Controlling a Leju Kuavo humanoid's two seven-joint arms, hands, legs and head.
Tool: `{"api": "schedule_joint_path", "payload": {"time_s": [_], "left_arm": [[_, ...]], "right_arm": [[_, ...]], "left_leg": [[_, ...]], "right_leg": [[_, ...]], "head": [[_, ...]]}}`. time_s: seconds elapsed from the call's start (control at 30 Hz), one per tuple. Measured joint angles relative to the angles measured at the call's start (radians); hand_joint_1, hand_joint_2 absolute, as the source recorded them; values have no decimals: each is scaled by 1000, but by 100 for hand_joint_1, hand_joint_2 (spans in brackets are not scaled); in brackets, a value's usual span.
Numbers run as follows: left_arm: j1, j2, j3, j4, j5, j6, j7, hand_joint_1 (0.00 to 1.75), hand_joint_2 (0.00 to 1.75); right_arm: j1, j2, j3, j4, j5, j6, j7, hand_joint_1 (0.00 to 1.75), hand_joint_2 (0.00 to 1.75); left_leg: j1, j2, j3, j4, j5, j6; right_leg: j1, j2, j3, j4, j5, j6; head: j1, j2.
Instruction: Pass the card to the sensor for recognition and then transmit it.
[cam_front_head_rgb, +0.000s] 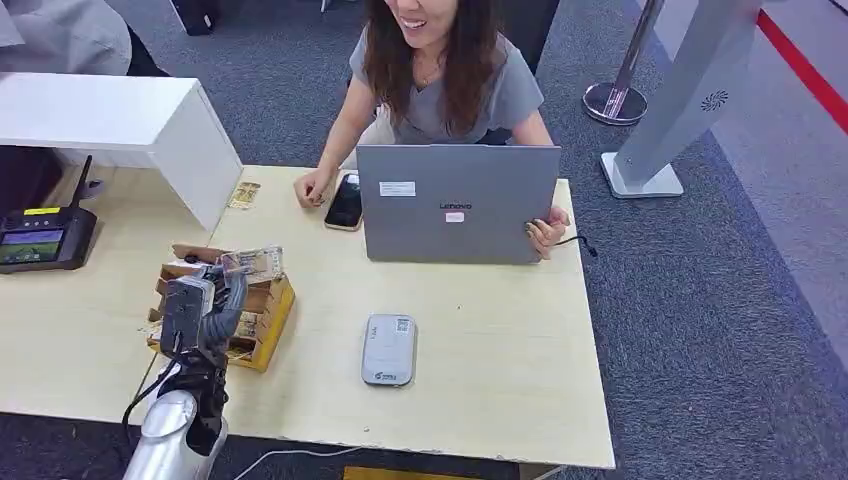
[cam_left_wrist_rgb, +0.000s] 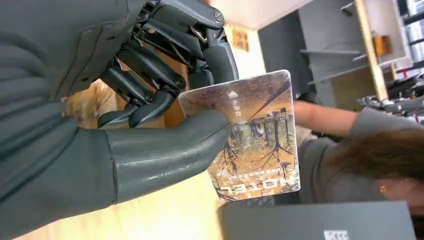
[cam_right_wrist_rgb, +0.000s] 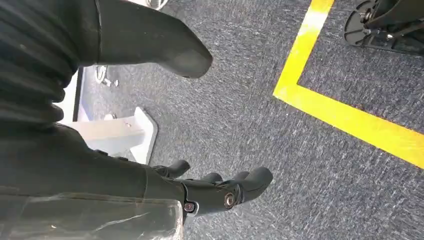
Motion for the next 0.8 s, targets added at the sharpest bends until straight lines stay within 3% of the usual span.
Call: {"api": "schedule_joint_path", "payload": {"time_s": [0.8], "left_arm": [[6, -14, -101, 37, -44, -57, -5, 175, 175]], "right_arm": [[-1, 4, 23, 3, 16, 11, 0, 0, 175]], "left_leg": [[0, 0, 0, 0, 0, 0]], "right_leg": [[0, 0, 0, 0, 0, 0]], "head": [[0, 0]]}}
